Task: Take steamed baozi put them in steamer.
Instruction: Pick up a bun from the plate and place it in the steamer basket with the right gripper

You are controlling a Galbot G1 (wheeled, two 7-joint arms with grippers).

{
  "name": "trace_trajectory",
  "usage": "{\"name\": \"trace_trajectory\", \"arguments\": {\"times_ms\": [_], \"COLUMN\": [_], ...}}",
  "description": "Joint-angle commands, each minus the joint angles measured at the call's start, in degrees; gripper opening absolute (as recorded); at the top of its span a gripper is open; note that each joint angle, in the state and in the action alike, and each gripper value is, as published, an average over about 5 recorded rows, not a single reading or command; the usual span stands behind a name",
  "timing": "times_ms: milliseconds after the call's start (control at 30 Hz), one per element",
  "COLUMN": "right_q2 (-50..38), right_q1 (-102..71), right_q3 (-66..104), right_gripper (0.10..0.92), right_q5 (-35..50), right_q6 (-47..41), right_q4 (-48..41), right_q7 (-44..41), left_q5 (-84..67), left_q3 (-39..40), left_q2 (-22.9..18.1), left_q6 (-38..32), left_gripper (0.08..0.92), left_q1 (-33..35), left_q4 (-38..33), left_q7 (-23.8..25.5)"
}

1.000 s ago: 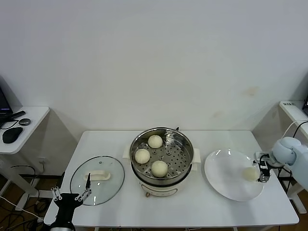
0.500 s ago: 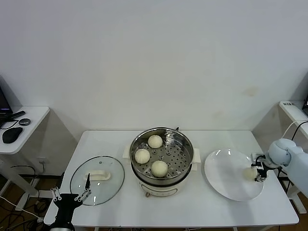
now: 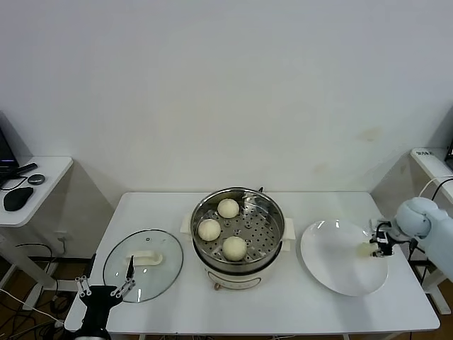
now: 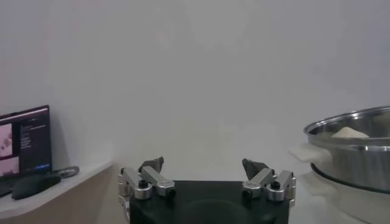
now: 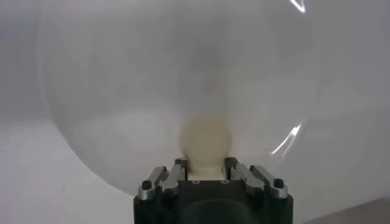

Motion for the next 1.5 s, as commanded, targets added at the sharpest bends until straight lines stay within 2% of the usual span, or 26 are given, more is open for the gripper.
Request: {"name": "trace_trajectory", "arguments": {"times_ms": [33, 300, 400, 533, 800, 1167, 1500], "right_q2": [-4.60, 2.66, 7.43, 14.10, 21.88, 23.27, 24.65], "right_q1": [22.73, 49.33, 52.72, 53.27, 46.56, 36.53, 34.04], "right_q3": [-15.68, -34.40, -37.54, -41.61, -45.03, -42.38, -39.72], "right_gripper": [0.390, 0.399, 0.399, 0.399, 0.399, 0.399, 0.399], "right_q5": [17.85, 38.54, 44.51, 47.76, 46.08, 38.71, 37.43], "right_q6": [-8.81, -18.22, -21.52, -24.67, -27.11, -26.97, -26.94], "right_q4": [13.45, 24.76, 27.00, 27.91, 23.83, 16.91, 13.72], "right_q7": [0.68, 5.75, 8.44, 12.26, 18.39, 18.73, 19.92], "left_q5": [0.07, 0.25, 0.22, 0.22, 0.22, -0.11, -0.38], "left_q3": [0.76, 1.87, 1.90, 1.96, 1.54, 1.12, 0.54], "left_q2": [0.17, 0.67, 0.78, 0.83, 0.37, -0.30, -0.10], "left_q6": [0.21, 0.61, 0.74, 0.72, 0.70, 0.59, 0.51], "left_gripper": [0.823, 0.823, 0.823, 0.823, 0.823, 0.823, 0.823], "left_q1": [-0.74, -1.76, -2.00, -2.15, -2.13, -2.56, -2.47], "left_q4": [0.11, 0.11, 0.16, 0.54, 0.75, 1.52, 1.42], "left_q7": [0.06, 0.13, 0.14, 0.11, 0.06, 0.03, 0.01]}}
